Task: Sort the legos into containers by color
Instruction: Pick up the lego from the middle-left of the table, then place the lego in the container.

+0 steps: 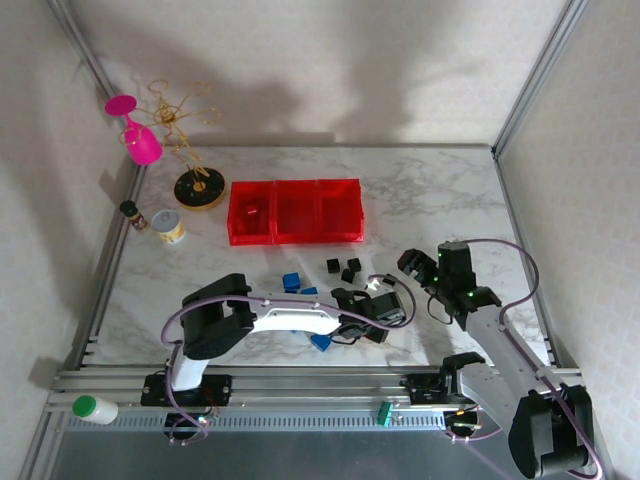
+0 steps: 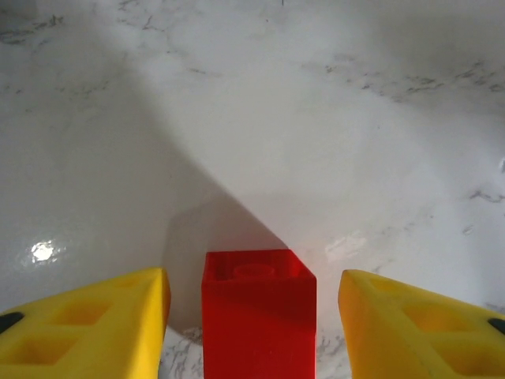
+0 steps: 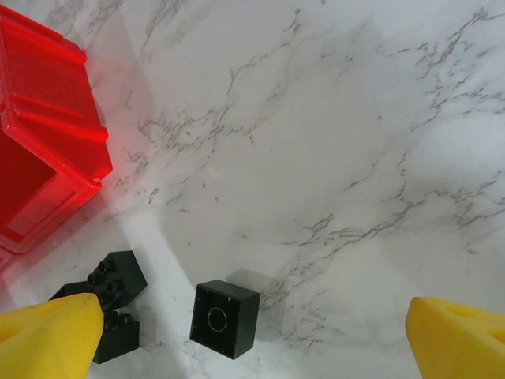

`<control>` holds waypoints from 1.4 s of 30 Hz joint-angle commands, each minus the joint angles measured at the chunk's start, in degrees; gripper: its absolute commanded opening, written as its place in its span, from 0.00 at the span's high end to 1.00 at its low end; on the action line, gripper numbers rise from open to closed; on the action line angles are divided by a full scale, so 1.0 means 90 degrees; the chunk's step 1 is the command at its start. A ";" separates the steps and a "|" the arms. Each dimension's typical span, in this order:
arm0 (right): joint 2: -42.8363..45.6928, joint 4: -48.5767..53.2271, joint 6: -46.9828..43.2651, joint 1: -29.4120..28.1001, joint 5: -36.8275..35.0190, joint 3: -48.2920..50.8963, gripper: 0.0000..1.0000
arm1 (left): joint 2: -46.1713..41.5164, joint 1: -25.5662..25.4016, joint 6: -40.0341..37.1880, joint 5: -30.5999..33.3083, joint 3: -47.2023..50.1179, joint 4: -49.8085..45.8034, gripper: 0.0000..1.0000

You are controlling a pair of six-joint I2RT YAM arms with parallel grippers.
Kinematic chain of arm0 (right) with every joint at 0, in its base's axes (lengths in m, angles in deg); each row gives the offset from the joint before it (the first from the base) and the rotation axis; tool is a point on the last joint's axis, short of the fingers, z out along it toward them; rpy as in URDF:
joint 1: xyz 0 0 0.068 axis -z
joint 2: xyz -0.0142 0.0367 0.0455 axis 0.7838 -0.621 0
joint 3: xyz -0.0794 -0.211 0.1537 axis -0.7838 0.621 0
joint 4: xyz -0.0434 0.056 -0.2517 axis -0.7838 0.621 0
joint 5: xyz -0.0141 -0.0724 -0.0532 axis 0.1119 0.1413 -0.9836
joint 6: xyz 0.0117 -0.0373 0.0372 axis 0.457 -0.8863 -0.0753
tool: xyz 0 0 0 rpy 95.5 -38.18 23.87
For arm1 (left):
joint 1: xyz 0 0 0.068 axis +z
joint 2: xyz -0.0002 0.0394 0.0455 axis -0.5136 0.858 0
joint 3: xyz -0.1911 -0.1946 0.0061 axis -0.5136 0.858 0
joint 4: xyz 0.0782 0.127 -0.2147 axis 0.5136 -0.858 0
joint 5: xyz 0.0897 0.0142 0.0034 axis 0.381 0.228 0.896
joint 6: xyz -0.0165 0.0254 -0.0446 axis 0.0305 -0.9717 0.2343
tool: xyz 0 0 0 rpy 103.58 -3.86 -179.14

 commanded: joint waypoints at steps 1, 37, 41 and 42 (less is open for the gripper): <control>0.0084 0.0050 -0.0077 0.0082 0.0170 0.0101 0.01 | 0.0217 -0.0059 0.0001 0.0191 -0.0204 -0.0228 0.43; -0.0638 -0.0817 -0.0482 -0.1370 0.0591 -0.0711 0.01 | -0.2826 0.1414 -0.0330 0.1066 0.1009 -0.0287 0.74; -0.1074 -0.1240 -0.0361 -0.2117 0.0386 -0.0905 0.01 | -0.3331 0.2316 -0.0622 0.1308 0.1195 -0.0349 0.74; -0.1180 -0.1333 -0.0341 -0.2279 0.0342 -0.0963 0.01 | -0.3411 0.2535 -0.0689 0.1336 0.1205 -0.0347 0.74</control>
